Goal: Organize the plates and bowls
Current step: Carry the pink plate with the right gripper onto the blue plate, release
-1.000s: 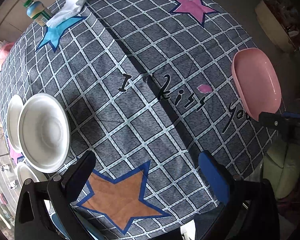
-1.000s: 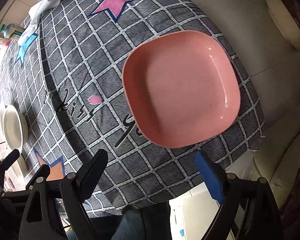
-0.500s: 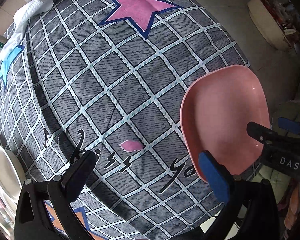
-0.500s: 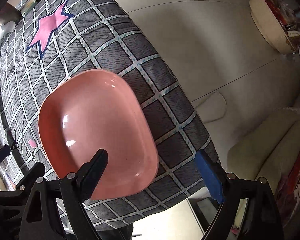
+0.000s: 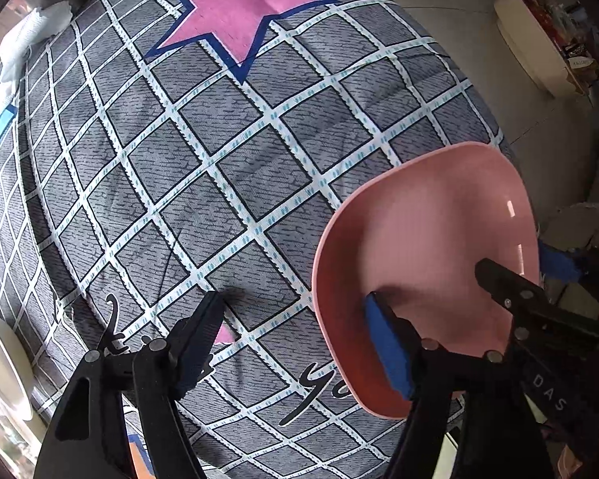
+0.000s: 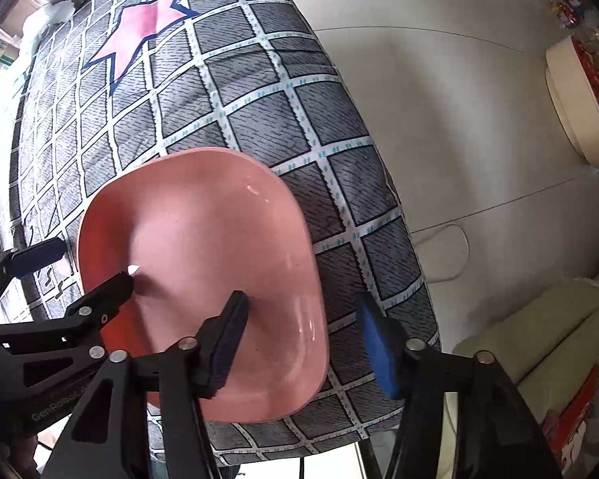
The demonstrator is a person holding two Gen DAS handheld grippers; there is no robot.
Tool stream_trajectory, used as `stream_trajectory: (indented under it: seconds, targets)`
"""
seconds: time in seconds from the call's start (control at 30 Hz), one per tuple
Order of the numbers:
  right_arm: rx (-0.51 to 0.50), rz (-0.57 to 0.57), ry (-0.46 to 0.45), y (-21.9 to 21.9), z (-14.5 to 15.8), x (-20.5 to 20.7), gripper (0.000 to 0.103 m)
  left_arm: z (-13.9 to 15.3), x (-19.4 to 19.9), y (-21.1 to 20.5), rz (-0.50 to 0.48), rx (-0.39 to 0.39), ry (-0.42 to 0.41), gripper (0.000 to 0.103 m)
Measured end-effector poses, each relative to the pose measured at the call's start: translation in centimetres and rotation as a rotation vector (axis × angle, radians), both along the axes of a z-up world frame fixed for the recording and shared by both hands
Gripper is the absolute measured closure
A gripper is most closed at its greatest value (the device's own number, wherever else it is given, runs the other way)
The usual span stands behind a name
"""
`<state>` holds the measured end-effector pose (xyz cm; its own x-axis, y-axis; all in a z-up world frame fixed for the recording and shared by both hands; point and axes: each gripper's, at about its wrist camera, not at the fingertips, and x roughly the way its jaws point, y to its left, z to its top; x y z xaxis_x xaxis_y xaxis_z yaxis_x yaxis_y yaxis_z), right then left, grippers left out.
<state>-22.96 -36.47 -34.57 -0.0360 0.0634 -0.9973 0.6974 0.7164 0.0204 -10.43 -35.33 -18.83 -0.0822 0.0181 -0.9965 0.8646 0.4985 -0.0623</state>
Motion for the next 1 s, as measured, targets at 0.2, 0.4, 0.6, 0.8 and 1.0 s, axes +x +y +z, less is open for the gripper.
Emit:
stream_trajectory:
  seconds: [0.2, 0.4, 0.6, 0.8, 1.0]
  targets:
    - [0.031, 0.044, 0.007, 1.8, -0.3, 2.1, 0.076, 0.3, -1.2, -1.8, -0.039, -0.017, 0.025, 0.054]
    - [0.105, 0.082, 0.004, 6.4, -0.9, 4.4, 0.076, 0.1, 0.7, 3.0, 0.031, -0.005, 0.020, 0.053]
    - [0.167, 0.192, 0.007, 12.9, -1.9, 8.4, 0.076, 0.3, 3.0, 9.0, 0.101, 0.028, -0.044, 0.054]
    - [0.211, 0.305, -0.014, 20.1, -2.0, 12.4, 0.075, 0.4, 5.6, 16.3, 0.265, 0.074, -0.063, 0.053]
    - [0.256, 0.394, -0.013, 26.4, -2.4, 15.0, 0.075, 0.2, 6.6, 22.1, 0.393, 0.112, -0.068, 0.053]
